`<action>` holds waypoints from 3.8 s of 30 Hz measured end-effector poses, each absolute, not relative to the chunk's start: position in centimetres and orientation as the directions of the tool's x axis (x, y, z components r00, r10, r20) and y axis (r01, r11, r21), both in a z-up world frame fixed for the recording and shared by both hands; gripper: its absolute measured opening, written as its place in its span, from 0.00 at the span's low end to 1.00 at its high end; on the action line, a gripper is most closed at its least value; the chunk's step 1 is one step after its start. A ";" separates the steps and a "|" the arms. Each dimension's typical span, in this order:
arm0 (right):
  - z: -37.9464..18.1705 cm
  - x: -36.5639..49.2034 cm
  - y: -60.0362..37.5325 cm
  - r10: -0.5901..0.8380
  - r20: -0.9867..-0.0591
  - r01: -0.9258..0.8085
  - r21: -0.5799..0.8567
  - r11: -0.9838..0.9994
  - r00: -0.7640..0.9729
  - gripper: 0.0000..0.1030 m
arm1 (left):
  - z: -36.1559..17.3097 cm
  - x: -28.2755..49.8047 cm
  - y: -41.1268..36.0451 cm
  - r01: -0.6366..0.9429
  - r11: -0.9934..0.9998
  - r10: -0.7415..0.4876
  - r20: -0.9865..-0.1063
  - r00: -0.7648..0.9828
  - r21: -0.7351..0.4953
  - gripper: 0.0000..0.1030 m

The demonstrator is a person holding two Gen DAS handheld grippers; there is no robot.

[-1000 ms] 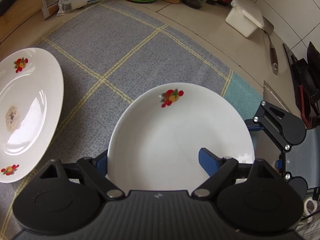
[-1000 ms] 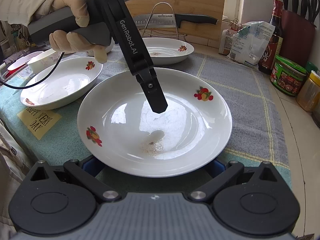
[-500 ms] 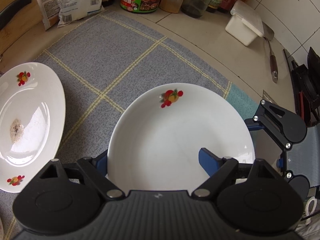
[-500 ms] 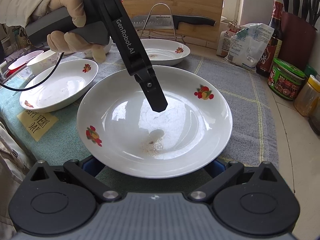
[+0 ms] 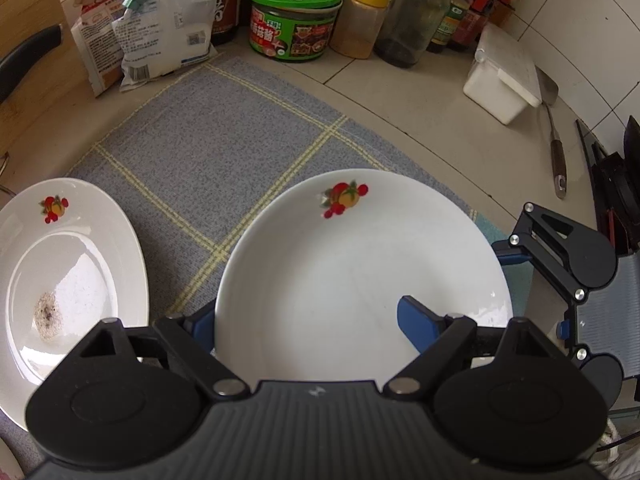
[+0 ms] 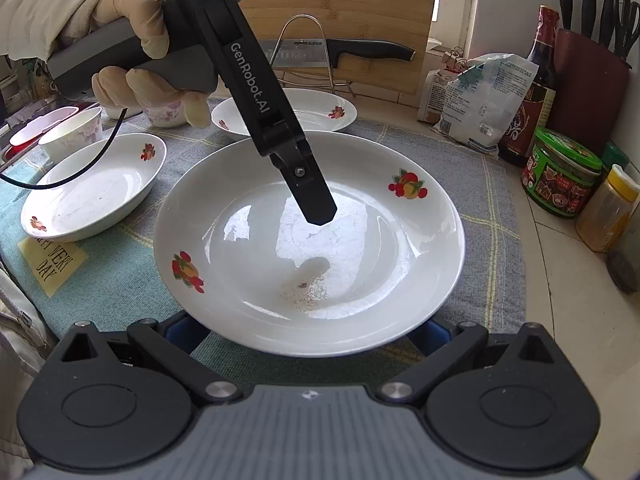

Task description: Organize plates and bowls

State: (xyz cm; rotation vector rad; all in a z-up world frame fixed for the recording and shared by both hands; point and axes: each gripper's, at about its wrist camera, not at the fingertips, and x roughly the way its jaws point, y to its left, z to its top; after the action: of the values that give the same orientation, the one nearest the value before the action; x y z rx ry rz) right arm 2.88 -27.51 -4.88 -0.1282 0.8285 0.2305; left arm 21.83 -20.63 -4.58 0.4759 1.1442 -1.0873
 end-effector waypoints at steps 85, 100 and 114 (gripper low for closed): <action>-4.8 3.1 -32.1 -0.030 -0.731 0.027 -0.016 1.000 0.681 1.00 | 1.8 21.6 -23.6 0.883 0.468 -0.558 -0.785 0.270 -0.030 0.92; -3.6 -0.5 -28.2 0.049 -0.648 -0.030 0.041 0.999 0.760 1.00 | 0.9 12.6 -13.7 0.716 0.690 -0.537 -0.736 0.411 -0.104 0.93; -4.6 0.3 -22.6 0.216 -0.669 -0.252 0.044 0.967 0.712 1.00 | -0.7 8.1 -4.9 0.513 0.850 -0.421 -0.740 0.524 -0.121 0.93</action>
State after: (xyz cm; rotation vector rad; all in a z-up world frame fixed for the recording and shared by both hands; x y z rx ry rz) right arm 0.29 -22.61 -4.57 -0.0515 0.7346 0.2599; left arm 8.14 -4.87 -0.65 0.1177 0.8524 -0.5607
